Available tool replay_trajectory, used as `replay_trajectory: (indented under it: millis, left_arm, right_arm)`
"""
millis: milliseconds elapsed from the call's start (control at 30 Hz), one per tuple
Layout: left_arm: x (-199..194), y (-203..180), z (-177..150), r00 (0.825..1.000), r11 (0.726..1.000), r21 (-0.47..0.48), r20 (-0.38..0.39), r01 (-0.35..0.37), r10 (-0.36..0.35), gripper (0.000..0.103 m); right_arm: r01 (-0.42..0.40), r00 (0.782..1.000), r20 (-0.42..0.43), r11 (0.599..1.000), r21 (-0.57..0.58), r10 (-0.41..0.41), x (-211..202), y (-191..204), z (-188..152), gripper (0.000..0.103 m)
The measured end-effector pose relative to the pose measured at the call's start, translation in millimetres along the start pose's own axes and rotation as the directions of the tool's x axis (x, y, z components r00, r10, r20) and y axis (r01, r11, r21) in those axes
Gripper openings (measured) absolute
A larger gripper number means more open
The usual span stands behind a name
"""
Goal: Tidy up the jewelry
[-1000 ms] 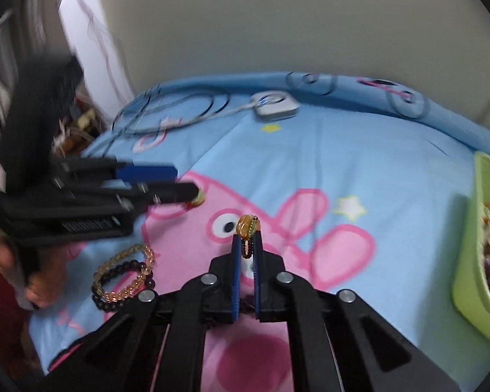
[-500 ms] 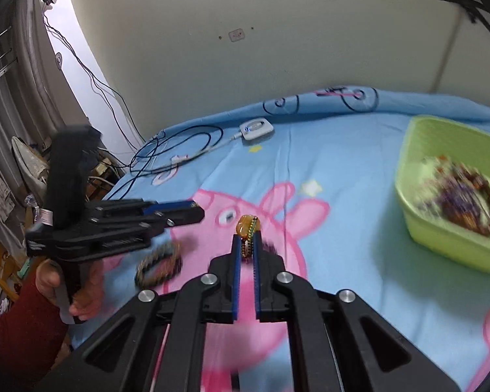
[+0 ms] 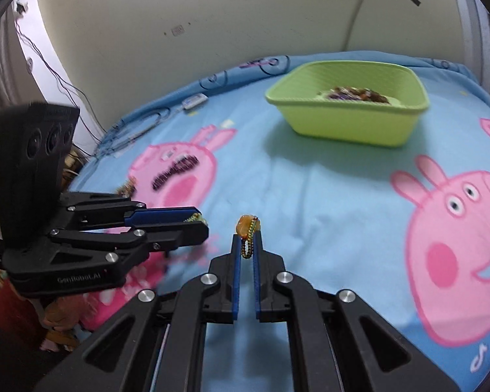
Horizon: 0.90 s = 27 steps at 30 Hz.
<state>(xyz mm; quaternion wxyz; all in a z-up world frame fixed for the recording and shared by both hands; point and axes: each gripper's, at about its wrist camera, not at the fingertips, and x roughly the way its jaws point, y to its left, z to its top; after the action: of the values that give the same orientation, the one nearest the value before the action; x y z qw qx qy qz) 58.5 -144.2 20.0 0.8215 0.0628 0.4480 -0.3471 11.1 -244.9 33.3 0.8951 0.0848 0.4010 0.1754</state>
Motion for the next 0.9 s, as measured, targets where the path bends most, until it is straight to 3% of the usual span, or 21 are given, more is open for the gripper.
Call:
replay_trajectory:
  millis: [133, 600, 667, 733, 900]
  left_arm:
    - [11, -8, -3, 0.999, 0.999, 0.019, -0.006, -0.033, 0.033, 0.015]
    - [1, -4, -11, 0.999, 0.999, -0.003, -0.018, -0.047, 0.047, 0.021]
    - [-1, -2, -12, 0.999, 0.999, -0.014, -0.020, -0.040, 0.040, 0.021]
    - [-2, -2, -13, 0.999, 0.999, -0.017, -0.020, -0.041, 0.041, 0.021]
    - [0, -5, -14, 0.999, 0.999, -0.005, -0.013, -0.052, 0.052, 0.021]
  right_arm:
    - [0.028, 0.999, -0.035, 0.999, -0.020, -0.028, 3, -5, -11, 0.000]
    - [0.022, 1.000, -0.017, 0.999, -0.046, -0.023, 7, -3, -10, 0.000]
    - [0.023, 1.000, -0.001, 0.998, -0.056, -0.023, 4, -2, -11, 0.016]
    - [0.023, 1.000, 0.009, 0.997, -0.069, -0.022, 2, -1, -11, 0.022]
    - [0.059, 0.998, 0.006, 0.995, -0.081, -0.059, 6, -3, -9, 0.023]
